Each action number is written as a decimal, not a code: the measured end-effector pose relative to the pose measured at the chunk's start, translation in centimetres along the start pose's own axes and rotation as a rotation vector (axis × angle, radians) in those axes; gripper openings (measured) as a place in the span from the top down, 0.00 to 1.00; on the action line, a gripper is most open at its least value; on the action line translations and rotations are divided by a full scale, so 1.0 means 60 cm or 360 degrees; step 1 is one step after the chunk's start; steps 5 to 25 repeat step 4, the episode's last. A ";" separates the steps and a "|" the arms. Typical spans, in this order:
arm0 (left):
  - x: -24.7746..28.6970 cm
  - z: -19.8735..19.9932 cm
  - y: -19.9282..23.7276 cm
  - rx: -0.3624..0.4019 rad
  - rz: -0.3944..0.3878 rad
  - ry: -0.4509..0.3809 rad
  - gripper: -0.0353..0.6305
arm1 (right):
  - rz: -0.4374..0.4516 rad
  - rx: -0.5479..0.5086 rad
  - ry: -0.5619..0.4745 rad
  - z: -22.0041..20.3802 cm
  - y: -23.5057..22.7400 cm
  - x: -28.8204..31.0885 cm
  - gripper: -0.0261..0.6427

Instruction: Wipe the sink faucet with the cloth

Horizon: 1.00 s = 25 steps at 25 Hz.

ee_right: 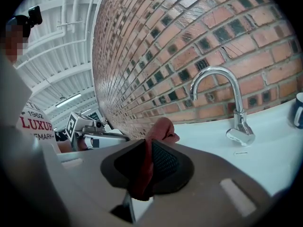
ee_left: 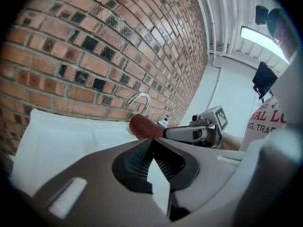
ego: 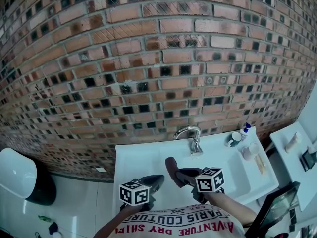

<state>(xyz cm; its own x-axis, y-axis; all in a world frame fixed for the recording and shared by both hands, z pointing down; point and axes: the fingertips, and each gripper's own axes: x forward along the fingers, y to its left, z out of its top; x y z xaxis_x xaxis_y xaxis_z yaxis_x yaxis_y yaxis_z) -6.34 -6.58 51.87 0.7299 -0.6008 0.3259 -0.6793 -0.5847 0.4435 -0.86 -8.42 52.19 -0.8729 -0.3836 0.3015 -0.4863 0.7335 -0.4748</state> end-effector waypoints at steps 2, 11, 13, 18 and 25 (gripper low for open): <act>-0.004 -0.003 -0.001 0.0002 0.0007 -0.0001 0.95 | 0.0004 -0.0006 0.0002 -0.002 0.003 -0.001 0.90; -0.008 -0.005 -0.003 0.0006 0.0011 -0.0002 0.95 | 0.0008 -0.0012 0.0004 -0.004 0.007 -0.002 0.90; -0.008 -0.005 -0.003 0.0006 0.0011 -0.0002 0.95 | 0.0008 -0.0012 0.0004 -0.004 0.007 -0.002 0.90; -0.008 -0.005 -0.003 0.0006 0.0011 -0.0002 0.95 | 0.0008 -0.0012 0.0004 -0.004 0.007 -0.002 0.90; -0.008 -0.005 -0.003 0.0006 0.0011 -0.0002 0.95 | 0.0008 -0.0012 0.0004 -0.004 0.007 -0.002 0.90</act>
